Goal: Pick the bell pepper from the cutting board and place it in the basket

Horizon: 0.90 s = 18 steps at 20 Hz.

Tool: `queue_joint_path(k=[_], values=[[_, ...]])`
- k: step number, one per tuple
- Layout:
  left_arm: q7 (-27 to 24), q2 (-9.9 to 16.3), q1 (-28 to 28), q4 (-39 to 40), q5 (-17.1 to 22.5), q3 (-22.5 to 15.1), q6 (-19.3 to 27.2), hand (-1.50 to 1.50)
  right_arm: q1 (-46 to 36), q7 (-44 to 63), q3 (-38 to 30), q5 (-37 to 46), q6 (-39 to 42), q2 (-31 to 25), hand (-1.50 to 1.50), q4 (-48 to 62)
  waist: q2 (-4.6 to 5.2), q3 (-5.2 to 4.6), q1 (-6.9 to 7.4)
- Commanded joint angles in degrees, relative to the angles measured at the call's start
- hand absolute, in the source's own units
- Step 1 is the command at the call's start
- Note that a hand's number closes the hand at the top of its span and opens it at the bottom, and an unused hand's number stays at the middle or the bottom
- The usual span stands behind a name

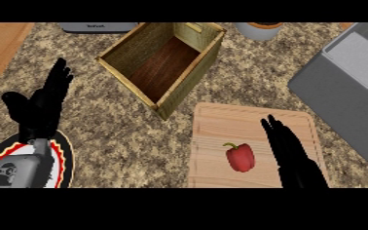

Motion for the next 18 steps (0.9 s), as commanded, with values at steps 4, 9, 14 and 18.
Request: queue_joint_path(k=[4, 9, 14, 18], values=[[1.6, -2.8, -0.6, -0.8, -2.7, 0.4, 0.2, 0.00, 3.6, -3.3, 2.2, 2.2, -4.8, 1.1, -1.50, 1.2, -0.02, 0.00, -0.09], [-3.3, -2.9, 1.4, 2.2, -1.5, 3.2, -3.4, 0.00, -0.6, -0.8, 0.9, 1.5, -0.2, 2.4, -1.50, 1.8, 0.02, -0.02, 0.07], [0.2, -1.0, 1.9, -2.4, -1.5, 5.0, -5.2, 0.00, 3.3, -4.8, 2.2, 3.4, -7.5, 2.3, -1.50, 6.2, -0.03, 0.00, 0.11], [4.9, -1.3, 1.4, -6.1, -2.1, 4.3, -4.9, 0.00, -4.7, -0.3, -1.3, 4.0, -2.4, 5.0, -1.50, 10.3, -0.03, 0.00, 0.37]])
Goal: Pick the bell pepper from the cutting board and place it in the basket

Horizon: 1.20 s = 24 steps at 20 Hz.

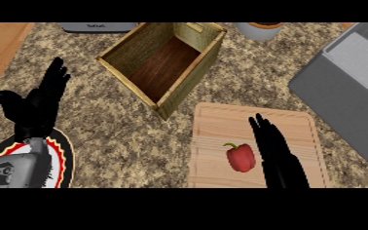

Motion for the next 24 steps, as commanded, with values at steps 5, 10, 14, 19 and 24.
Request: queue_joint_path(k=[5, 10, 14, 19, 24], values=[[2.8, -2.7, 2.9, -5.8, -2.1, -0.7, 0.9, 0.00, -0.4, -1.5, -0.2, 3.0, -5.0, 2.0, -1.50, 7.7, -0.04, 0.01, 0.08], [-1.7, -3.8, -0.5, 1.0, -4.3, -0.3, 0.4, 0.00, -1.5, -1.1, -0.5, 3.6, -3.2, 2.4, -1.50, 9.1, 0.01, -0.01, -0.11], [-1.6, -3.5, 0.5, 0.4, -3.3, 1.1, -1.0, 0.00, -4.1, -2.2, -1.7, 3.3, -4.1, 3.6, -1.50, 13.5, 0.02, 0.00, 0.01], [-3.1, -4.1, 1.0, 1.4, -4.6, 1.0, -1.0, 0.00, -6.8, -5.0, -5.3, 1.6, -6.2, 3.9, -1.50, 19.6, 0.04, 0.01, 0.09], [-0.6, -5.9, -0.8, 0.9, -5.5, 0.6, 0.9, 0.00, -4.7, -5.1, -3.4, 2.2, -2.4, 2.7, -1.50, 17.8, 0.03, 0.00, -0.07]])
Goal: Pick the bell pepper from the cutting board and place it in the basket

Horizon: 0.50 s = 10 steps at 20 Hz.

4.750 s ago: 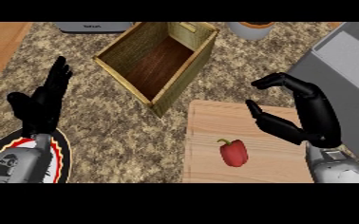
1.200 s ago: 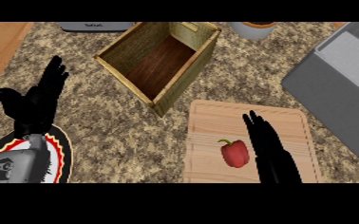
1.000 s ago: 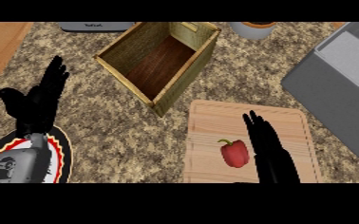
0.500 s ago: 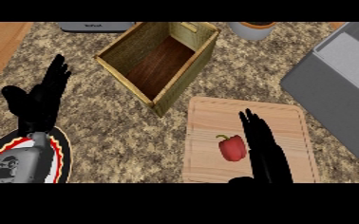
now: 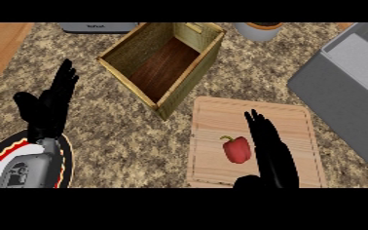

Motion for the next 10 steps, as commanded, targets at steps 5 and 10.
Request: queue_joint_path(k=[5, 10], values=[[-0.8, -1.3, 1.2, -1.2, -0.5, -1.0, -0.1, 0.00, -4.0, 0.2, 3.7, 3.8, 6.4, -0.5, 1.50, 6.9, 0.35, 0.37, 0.63], [3.1, -0.3, -1.0, -2.4, -1.2, -0.8, 0.2, 0.00, 0.0, -6.7, 1.8, -1.6, 2.5, -1.5, 1.50, 6.4, 0.30, 0.41, 0.13]])
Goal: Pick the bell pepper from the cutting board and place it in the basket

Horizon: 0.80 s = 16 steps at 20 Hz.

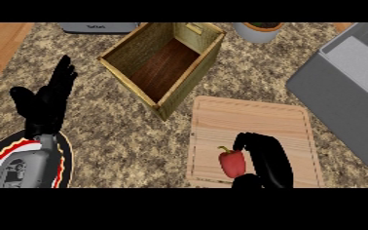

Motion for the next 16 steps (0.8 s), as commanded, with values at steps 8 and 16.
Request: queue_joint_path(k=[8, 16], values=[[-0.7, 0.4, -0.6, -0.1, 0.6, -0.2, -2.1, 0.00, -4.0, 16.0, 17.1, -3.1, -3.8, 6.6, 1.50, 5.7, 1.52, 1.15, 3.22], [-0.5, -0.5, -1.5, 0.1, 0.8, -1.2, -2.3, 0.00, -0.7, 21.6, 23.5, -7.1, -6.5, 6.5, 1.50, -2.6, 2.14, 1.60, 4.63]])
